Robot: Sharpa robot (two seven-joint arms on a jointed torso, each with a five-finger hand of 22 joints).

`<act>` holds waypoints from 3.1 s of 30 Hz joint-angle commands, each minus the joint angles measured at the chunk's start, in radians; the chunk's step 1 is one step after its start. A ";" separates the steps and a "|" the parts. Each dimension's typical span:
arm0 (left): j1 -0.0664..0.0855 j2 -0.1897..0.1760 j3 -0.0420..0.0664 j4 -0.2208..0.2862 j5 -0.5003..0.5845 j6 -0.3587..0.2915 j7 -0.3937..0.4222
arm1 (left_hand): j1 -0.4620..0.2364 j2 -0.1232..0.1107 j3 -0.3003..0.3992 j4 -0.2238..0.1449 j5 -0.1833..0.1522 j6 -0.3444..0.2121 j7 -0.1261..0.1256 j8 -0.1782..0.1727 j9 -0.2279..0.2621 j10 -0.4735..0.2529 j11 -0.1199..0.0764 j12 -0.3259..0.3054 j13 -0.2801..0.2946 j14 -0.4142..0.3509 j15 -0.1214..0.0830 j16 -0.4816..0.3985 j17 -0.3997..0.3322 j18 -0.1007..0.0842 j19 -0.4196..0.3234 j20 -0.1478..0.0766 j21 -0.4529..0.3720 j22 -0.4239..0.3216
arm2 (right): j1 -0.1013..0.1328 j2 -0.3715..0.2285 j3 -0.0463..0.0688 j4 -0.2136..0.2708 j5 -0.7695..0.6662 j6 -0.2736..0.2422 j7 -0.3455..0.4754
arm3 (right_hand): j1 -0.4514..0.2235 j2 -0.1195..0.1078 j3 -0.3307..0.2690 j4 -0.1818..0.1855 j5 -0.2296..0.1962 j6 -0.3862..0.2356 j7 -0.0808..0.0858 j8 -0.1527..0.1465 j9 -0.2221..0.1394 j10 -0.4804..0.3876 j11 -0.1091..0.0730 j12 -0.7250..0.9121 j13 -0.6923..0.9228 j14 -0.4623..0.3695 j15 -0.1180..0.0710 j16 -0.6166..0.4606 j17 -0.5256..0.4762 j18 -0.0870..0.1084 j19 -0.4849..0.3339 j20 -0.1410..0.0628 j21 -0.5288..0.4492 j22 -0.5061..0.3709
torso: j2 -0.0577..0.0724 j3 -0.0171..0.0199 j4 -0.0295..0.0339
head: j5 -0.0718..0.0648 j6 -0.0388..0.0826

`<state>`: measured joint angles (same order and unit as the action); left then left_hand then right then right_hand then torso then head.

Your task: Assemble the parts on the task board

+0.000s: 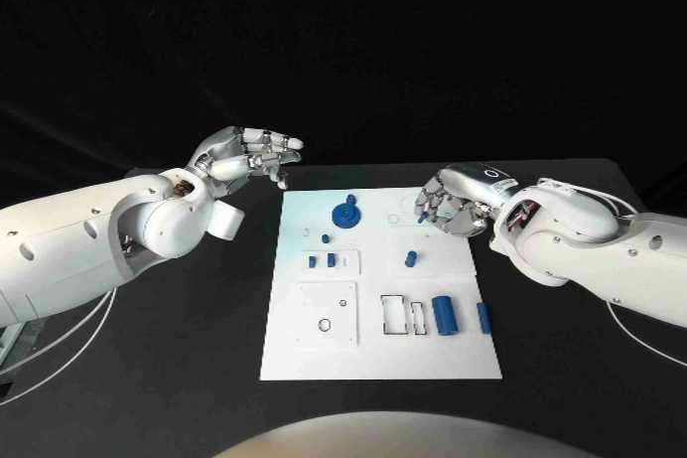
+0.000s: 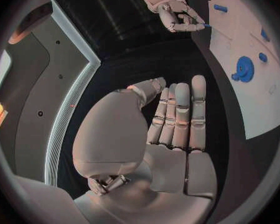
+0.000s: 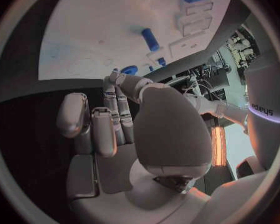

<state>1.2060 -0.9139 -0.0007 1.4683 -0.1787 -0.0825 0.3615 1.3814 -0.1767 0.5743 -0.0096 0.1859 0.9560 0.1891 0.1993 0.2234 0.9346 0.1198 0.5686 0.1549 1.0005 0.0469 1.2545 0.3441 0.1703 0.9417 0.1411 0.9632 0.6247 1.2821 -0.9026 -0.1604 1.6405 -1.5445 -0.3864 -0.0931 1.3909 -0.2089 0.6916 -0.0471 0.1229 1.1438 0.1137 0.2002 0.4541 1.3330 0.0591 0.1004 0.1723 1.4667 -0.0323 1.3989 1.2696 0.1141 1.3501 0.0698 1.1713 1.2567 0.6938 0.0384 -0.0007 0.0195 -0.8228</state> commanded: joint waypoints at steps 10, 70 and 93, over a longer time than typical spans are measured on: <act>0.001 0.009 0.001 0.002 -0.007 0.006 0.002 | -0.004 -0.005 0.006 0.000 0.001 -0.008 -0.002 -0.007 0.001 -0.009 -0.001 0.005 -0.001 0.008 -0.002 0.000 0.001 0.014 -0.002 -0.004 0.005 0.001 | -0.006 0.045 -0.002 0.091 0.009 0.016 -0.045 | -0.010 0.008 0.010 -0.002 -0.025 0.002 0.002 0.003 0.006 0.026 -0.020 0.004 0.006 0.053 -0.004 0.004 -0.004 -0.013 -0.002 -0.002 -0.001 -0.002 | -0.001 -0.0010 0.0005 | 0.017 -0.003; 0.001 0.015 0.001 0.003 0.091 0.002 0.008 | -0.099 -0.027 -0.078 0.093 -0.020 -0.026 -0.003 -0.015 0.026 -0.039 0.002 0.042 0.000 0.011 0.007 0.014 0.006 0.014 0.009 0.010 -0.045 -0.035 | -0.173 0.221 -0.018 0.095 -0.193 0.069 -0.162 | -0.017 0.014 0.014 -0.005 -0.049 0.001 0.001 0.005 0.012 0.027 -0.021 0.001 0.013 0.052 -0.004 0.003 -0.012 -0.013 -0.003 -0.002 -0.001 0.001 | 0.000 0.0014 -0.0001 | 0.064 -0.042; 0.001 0.011 0.001 0.001 0.093 0.011 -0.003 | -0.099 -0.028 -0.079 0.094 -0.020 -0.026 -0.003 -0.015 0.026 -0.039 0.002 0.042 0.000 0.011 0.007 0.014 0.006 0.014 0.009 0.010 -0.046 -0.036 | -0.176 0.230 -0.019 0.092 -0.200 0.104 -0.173 | -0.019 0.014 0.015 -0.006 -0.049 0.001 0.001 0.005 0.013 0.027 -0.021 0.000 0.014 0.052 -0.005 0.002 -0.014 -0.012 -0.004 -0.002 -0.003 0.000 | -0.001 -0.0008 0.0002 | 0.067 -0.050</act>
<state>1.2065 -0.9035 -0.0007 1.4682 -0.0941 -0.0908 0.3577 1.2905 -0.2043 0.4955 0.0800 0.1686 0.9382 0.1854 0.1900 0.2486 0.9043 0.1215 0.6072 0.1539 1.0076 0.0539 1.2652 0.3488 0.1703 0.9491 0.1484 0.9214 0.5904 1.1075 -0.6749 -0.1785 1.7331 -1.7248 -0.3069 -0.2520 1.3716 -0.2065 0.6997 -0.0524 0.0715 1.1419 0.1117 0.2013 0.4663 1.3330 0.0591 0.0944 0.1860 1.4688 -0.0299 1.3988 1.2570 0.1151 1.3501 0.0698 1.1713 1.2564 0.6936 0.0379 -0.0006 0.0854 -0.8726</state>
